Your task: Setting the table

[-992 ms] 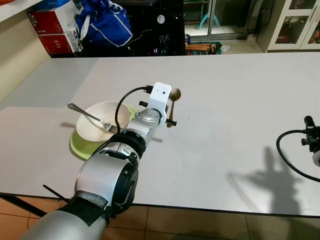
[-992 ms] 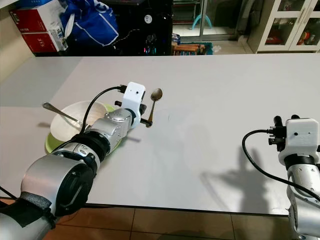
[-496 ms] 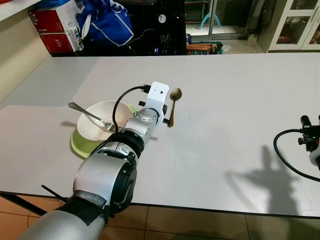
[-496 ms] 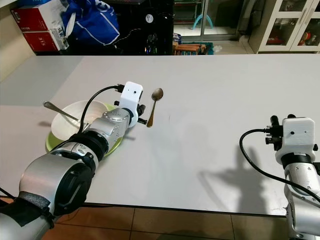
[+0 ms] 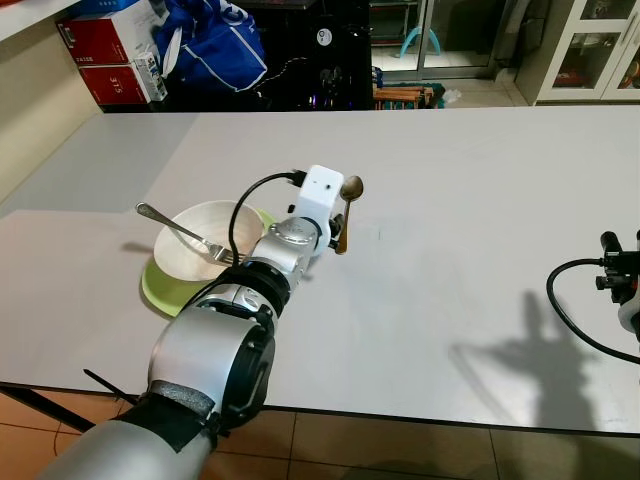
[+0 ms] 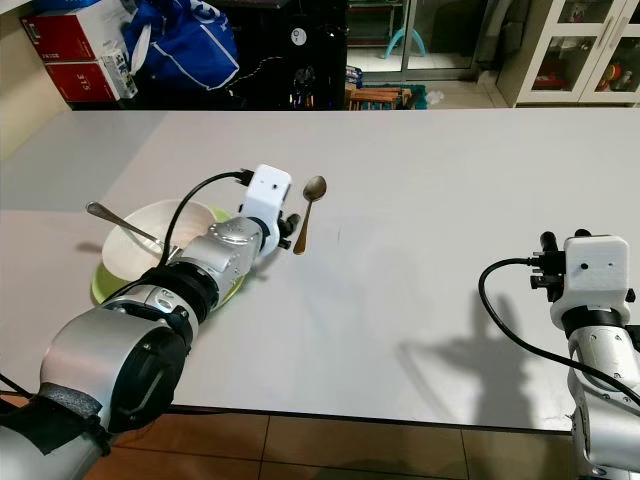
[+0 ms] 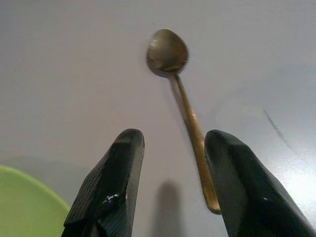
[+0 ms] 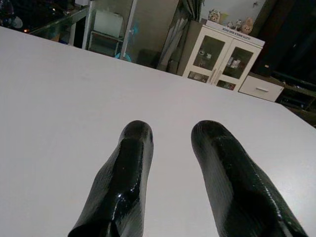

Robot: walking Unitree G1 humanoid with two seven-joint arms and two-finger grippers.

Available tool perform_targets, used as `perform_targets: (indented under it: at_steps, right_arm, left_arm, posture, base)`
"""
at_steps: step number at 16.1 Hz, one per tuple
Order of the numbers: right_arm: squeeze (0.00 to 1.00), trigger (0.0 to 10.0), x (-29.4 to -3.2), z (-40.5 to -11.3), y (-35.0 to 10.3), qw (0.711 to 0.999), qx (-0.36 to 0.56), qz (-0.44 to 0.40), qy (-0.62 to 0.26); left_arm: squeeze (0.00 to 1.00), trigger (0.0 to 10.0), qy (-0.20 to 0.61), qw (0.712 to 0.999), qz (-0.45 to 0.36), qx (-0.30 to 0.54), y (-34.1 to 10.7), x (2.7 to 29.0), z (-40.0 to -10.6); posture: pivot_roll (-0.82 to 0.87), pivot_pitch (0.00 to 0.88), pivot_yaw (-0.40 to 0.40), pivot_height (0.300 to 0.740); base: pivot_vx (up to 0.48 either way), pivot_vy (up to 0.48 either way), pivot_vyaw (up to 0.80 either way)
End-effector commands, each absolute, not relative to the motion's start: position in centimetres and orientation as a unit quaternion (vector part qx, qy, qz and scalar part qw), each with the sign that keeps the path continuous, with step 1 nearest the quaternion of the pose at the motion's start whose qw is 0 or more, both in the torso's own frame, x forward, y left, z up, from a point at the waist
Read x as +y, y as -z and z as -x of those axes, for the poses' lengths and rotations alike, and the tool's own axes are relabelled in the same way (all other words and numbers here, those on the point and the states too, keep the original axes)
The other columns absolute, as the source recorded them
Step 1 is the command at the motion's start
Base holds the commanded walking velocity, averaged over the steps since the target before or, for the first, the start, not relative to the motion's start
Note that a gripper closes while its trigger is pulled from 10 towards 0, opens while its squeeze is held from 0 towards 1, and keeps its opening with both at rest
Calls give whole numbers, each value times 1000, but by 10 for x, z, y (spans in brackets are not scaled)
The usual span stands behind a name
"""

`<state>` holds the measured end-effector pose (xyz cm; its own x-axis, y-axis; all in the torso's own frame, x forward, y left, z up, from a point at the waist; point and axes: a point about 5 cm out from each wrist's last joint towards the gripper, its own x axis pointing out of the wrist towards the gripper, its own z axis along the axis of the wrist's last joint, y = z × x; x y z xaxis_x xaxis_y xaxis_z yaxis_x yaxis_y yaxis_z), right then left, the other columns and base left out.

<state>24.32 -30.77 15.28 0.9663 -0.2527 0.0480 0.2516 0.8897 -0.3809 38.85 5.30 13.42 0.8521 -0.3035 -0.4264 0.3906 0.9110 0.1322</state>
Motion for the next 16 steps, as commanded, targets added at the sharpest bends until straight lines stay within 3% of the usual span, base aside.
perform_targets:
  at_steps: [1,5,10,16]
  right_arm:
    - [0,10000,-304,-243,-153,973,2,196,123]
    - [0,10000,-308,-234,-155,971,8,206,125]
    - [0,10000,-312,-225,-156,968,18,213,128]
    - [0,10000,-312,-225,-155,969,26,214,123]
  left_arm:
    - [0,10000,196,950,-119,209,-128,54,-386]
    - [0,10000,251,935,-96,232,-116,38,-375]
    - [0,10000,239,926,-32,291,-91,33,-360]
    - [0,10000,206,948,-44,239,-111,45,-375]
  posture:
    - [-310,0,94,740]
    - [-344,0,98,740]
    - [-364,0,91,740]
    - [-349,0,76,740]
  base:
    - [0,0,0]
    - [0,0,0]
    - [0,0,0]
    - [0,0,0]
